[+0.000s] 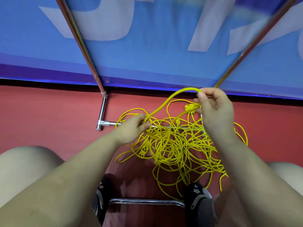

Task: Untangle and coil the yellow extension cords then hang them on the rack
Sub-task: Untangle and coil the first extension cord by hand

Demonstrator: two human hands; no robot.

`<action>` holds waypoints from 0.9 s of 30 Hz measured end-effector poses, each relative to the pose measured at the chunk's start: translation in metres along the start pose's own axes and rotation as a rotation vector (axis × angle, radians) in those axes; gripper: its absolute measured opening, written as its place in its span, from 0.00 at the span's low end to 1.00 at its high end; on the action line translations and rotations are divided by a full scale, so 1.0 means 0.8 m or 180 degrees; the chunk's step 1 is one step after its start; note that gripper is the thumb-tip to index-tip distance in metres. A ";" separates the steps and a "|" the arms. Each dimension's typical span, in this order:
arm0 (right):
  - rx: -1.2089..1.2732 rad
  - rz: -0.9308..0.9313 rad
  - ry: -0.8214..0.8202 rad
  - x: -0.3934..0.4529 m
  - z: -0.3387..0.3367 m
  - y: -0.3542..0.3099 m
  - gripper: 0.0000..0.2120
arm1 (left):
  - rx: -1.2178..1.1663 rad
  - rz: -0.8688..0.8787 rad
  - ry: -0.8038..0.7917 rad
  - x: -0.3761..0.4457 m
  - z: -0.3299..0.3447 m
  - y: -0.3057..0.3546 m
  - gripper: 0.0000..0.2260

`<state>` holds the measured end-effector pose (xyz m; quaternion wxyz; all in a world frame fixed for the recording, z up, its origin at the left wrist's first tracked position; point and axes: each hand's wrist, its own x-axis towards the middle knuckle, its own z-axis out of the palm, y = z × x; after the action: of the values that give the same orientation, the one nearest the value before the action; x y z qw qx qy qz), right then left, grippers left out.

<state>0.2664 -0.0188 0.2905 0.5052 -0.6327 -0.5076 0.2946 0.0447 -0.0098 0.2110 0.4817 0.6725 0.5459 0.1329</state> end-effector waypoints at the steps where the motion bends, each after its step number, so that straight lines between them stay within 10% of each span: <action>1: -0.0169 0.0001 0.0054 0.002 -0.003 0.006 0.05 | 0.0002 -0.0012 0.0102 0.002 -0.001 0.001 0.08; 6: -0.1111 -0.0127 -0.0174 -0.001 -0.001 0.028 0.15 | -0.0196 0.0270 0.0216 0.002 -0.005 0.015 0.06; 12: -0.1205 -0.0198 -0.1809 -0.031 0.029 0.027 0.17 | -0.0160 0.0636 -0.0153 -0.006 -0.001 0.038 0.08; 18: -0.1046 0.0080 -0.1516 -0.028 0.040 0.022 0.02 | -0.0358 0.0548 -0.0134 -0.013 -0.006 0.043 0.12; 27: -0.0077 0.0315 -0.0753 -0.015 0.028 0.006 0.07 | 0.0151 0.0258 -0.0204 -0.011 -0.010 0.026 0.15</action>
<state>0.2447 -0.0225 0.2772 0.4190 -0.6239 -0.5353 0.3856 0.0480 -0.0123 0.2345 0.4772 0.7092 0.5055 0.1177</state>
